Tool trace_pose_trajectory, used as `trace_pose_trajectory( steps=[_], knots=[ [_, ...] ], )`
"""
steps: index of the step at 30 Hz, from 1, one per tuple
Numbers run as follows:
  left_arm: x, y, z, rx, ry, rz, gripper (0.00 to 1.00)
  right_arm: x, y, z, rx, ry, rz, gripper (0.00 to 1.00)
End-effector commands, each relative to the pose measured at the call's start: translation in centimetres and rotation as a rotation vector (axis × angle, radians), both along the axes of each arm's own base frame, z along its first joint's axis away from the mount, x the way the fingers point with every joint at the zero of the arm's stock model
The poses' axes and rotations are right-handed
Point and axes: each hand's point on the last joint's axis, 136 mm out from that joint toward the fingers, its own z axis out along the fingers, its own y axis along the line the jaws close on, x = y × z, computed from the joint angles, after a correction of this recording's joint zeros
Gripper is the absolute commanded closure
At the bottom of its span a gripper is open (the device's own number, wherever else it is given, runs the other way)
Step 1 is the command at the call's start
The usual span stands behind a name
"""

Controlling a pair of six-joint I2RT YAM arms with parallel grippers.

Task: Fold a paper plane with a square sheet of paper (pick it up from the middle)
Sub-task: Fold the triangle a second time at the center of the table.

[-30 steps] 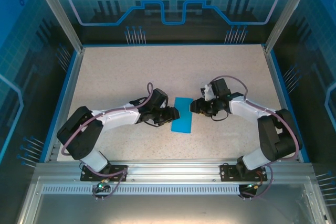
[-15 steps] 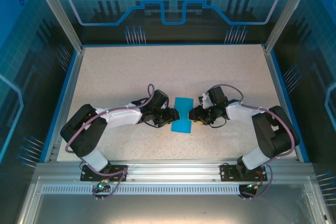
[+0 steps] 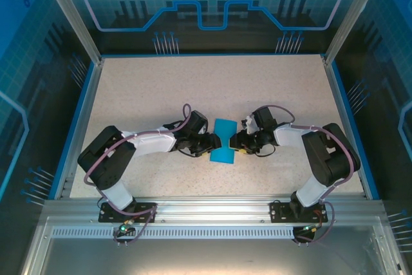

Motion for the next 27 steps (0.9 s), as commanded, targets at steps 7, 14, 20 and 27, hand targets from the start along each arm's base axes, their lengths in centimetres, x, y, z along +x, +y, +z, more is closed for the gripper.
trace_pose_trajectory(
  steps=[7, 14, 20, 27],
  knots=[
    [-0.2, -0.7, -0.7, -0.042, 0.045, -0.011, 0.45, -0.1, 0.6, -0.3, 0.004, 0.01, 0.014, 0.57],
    [0.3, -1.5, 0.1, -0.08, 0.022, -0.023, 0.54, -0.3, 0.3, -0.5, -0.013, 0.013, 0.018, 0.57],
    [1.7, -1.5, 0.3, -0.073, 0.012, -0.015, 0.64, -0.4, -0.9, 1.3, -0.071, -0.058, 0.002, 0.53],
    [3.1, -2.2, 0.4, -0.099, 0.019, -0.037, 0.66, -2.2, -2.3, 4.5, -0.223, -0.272, 0.064, 0.29]
  ],
)
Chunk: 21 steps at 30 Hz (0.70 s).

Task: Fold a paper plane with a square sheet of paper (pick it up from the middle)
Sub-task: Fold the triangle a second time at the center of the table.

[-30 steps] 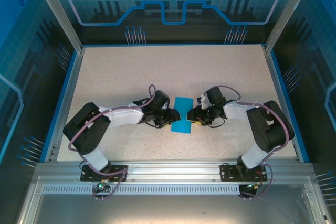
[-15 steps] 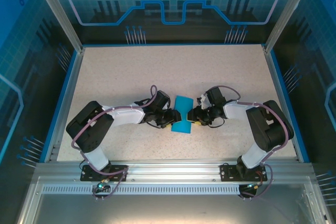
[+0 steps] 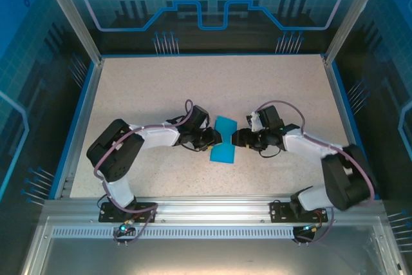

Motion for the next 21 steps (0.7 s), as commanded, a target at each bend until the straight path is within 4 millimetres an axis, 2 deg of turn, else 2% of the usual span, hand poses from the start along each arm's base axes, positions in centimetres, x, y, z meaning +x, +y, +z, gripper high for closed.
trace_pose_trajectory(
  steps=[1, 5, 8, 11, 14, 19, 21],
  knots=[
    [0.5, -1.0, 0.7, -0.031, -0.002, -0.047, 0.67, -2.4, -0.4, 0.0, -0.138, -0.074, 0.079, 0.27],
    [0.8, -1.0, 1.1, -0.033, -0.009, -0.047, 0.7, -3.6, -0.2, 0.8, -0.239, -0.193, 0.113, 0.26],
    [1.0, -0.9, 1.5, -0.036, -0.006, -0.042, 0.7, -4.5, 0.7, 1.4, -0.327, -0.296, 0.166, 0.25],
    [1.1, -1.0, 2.0, -0.045, -0.006, -0.04, 0.7, -5.2, 2.3, 1.8, -0.432, -0.379, 0.218, 0.25],
    [1.1, -1.2, 2.4, -0.06, -0.003, -0.044, 0.69, -5.7, 4.7, 2.0, -0.514, -0.443, 0.293, 0.24],
    [1.0, -1.3, 2.6, -0.069, 0.007, -0.037, 0.69, -5.2, 7.7, 2.3, -0.703, -0.526, 0.339, 0.24],
    [1.0, -1.2, 2.6, -0.069, 0.006, -0.034, 0.69, -5.1, 8.3, 1.9, -0.751, -0.528, 0.351, 0.23]
  ],
)
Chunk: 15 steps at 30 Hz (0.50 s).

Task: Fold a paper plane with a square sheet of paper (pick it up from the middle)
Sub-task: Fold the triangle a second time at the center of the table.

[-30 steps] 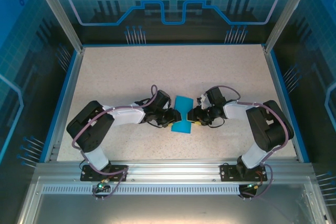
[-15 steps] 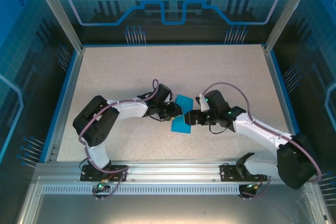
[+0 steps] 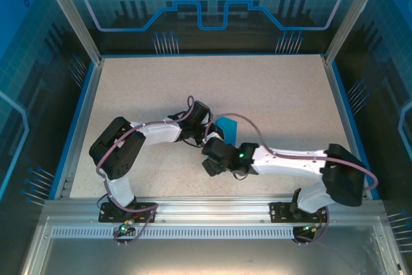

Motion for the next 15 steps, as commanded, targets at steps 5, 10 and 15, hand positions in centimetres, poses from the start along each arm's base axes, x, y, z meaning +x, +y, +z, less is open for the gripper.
trace_pose_trajectory(
  steps=[5, 10, 15],
  knots=[
    [0.3, -0.4, 1.8, -0.036, -0.004, -0.005, 0.69, 1.2, -1.3, -0.4, -0.202, -0.111, -0.067, 0.23],
    [0.3, -0.4, 2.1, -0.042, -0.005, -0.008, 0.69, 1.3, -1.6, -1.4, -0.23, -0.113, -0.085, 0.26],
    [0.0, -0.3, 2.1, -0.041, 0.0, -0.009, 0.69, 1.8, -1.4, -1.2, -0.242, -0.132, -0.1, 0.33]
  ],
)
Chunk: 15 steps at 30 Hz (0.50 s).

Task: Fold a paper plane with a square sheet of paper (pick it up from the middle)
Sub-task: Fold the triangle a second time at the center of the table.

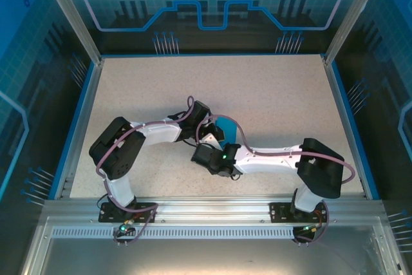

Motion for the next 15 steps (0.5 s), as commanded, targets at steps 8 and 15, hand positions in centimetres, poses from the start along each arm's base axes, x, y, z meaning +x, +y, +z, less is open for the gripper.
trace_pose_trajectory(
  steps=[8, 15],
  knots=[
    [-0.2, -0.1, 2.0, -0.035, -0.002, -0.005, 0.68, 0.5, 0.0, 1.6, -0.009, -0.06, -0.028, 0.55],
    [-0.1, 0.0, 2.4, -0.036, -0.007, -0.006, 0.68, 0.5, -0.3, 1.8, -0.015, -0.066, -0.032, 0.72]
  ],
)
